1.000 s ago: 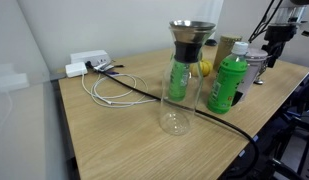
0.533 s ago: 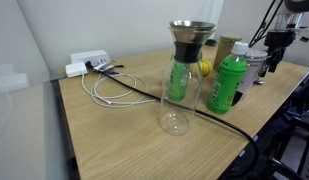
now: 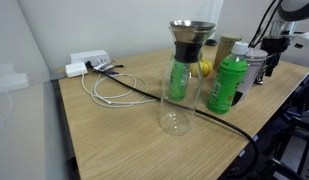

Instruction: Move the metal thing backward

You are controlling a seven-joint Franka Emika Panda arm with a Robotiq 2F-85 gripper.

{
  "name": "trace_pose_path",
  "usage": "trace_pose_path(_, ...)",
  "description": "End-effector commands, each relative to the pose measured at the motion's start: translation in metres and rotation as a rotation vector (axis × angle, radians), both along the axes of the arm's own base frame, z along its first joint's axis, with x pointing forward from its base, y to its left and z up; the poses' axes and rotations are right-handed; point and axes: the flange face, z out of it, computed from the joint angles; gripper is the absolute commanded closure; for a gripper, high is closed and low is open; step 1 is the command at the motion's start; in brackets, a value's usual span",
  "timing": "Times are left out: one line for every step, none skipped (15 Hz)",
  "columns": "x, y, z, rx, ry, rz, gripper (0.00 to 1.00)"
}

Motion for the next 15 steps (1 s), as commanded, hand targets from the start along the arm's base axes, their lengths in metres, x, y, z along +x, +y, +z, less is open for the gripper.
trace_pose_path(0.0078,-0.0025,-0.0063,-0.024,-0.014,0.015,0.0)
trace_pose_path(0.009,-0.0028,-0.0071,-0.026,-0.017,0.017,0.0)
trace_pose_path(0.0099,-0.0032,-0.0072,-0.027,-0.022,0.018,0.0)
trace_pose_path(0.0104,-0.0035,-0.0075,-0.028,-0.025,0.018,0.0)
trace_pose_path(0.0111,-0.0039,-0.0078,-0.028,-0.028,0.016,0.18)
trace_pose_path(0.0117,-0.0042,-0.0082,-0.029,-0.029,0.016,0.27)
trace_pose_path(0.0123,-0.0045,-0.0084,-0.029,-0.033,0.017,0.34)
trace_pose_path(0.0127,-0.0046,-0.0084,-0.03,-0.035,0.017,0.4)
trace_pose_path(0.013,-0.0047,-0.0081,-0.031,-0.037,0.017,0.48)
trace_pose_path(0.0132,-0.0048,-0.0079,-0.031,-0.04,0.017,0.56)
trace_pose_path(0.0134,-0.0049,-0.0077,-0.032,-0.042,0.018,0.62)
trace_pose_path(0.0137,-0.005,-0.0074,-0.033,-0.045,0.018,0.7)
trace_pose_path(0.0145,-0.0056,-0.0067,-0.034,-0.049,0.017,0.76)
trace_pose_path(0.0151,-0.0059,-0.0062,-0.035,-0.051,0.017,0.84)
trace_pose_path(0.0154,-0.0063,-0.0057,-0.035,-0.054,0.017,0.9)
